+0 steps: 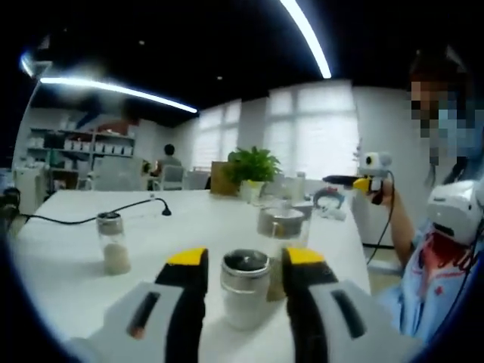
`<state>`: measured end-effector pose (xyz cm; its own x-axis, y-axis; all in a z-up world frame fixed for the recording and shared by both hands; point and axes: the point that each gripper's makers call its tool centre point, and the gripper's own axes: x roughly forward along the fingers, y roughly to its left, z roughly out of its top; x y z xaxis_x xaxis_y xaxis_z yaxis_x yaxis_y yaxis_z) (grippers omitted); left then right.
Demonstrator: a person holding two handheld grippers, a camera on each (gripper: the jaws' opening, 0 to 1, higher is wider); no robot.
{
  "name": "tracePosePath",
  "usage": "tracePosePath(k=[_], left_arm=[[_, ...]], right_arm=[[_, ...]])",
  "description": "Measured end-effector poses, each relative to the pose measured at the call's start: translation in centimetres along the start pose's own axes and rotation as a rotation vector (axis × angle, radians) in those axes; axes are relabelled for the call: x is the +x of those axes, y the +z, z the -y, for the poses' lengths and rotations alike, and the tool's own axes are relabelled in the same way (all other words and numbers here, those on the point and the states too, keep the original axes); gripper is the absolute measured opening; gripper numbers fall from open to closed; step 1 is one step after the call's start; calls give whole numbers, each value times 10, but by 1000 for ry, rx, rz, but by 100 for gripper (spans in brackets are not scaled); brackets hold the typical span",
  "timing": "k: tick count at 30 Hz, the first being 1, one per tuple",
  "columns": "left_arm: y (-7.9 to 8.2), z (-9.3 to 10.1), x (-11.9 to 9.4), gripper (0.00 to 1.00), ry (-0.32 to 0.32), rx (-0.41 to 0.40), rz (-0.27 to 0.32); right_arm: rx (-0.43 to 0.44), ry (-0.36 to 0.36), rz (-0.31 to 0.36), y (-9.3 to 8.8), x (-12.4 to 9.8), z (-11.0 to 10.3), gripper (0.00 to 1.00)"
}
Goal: Rotate the seasoning bottle until the label or dispensing opening points toward the visible target arrow and the bottle remains upright within the marked orientation range
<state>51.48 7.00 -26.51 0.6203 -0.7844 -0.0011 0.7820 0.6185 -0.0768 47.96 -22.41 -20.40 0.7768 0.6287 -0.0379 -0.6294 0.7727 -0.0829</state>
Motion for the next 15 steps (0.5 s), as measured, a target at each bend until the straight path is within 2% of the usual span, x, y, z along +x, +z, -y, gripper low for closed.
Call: tracePosePath(k=[7,10,15], left_arm=[[7,3,-16,40,36,3,0],[7,5,-23,40,57,53,-20],[11,5,-33,40,79,22,0]], right_arm=[[-2,-2,1,1,-1,0,86],[-2,0,3,1,0,-1,86],[3,9,-2,1,1,-2,86]])
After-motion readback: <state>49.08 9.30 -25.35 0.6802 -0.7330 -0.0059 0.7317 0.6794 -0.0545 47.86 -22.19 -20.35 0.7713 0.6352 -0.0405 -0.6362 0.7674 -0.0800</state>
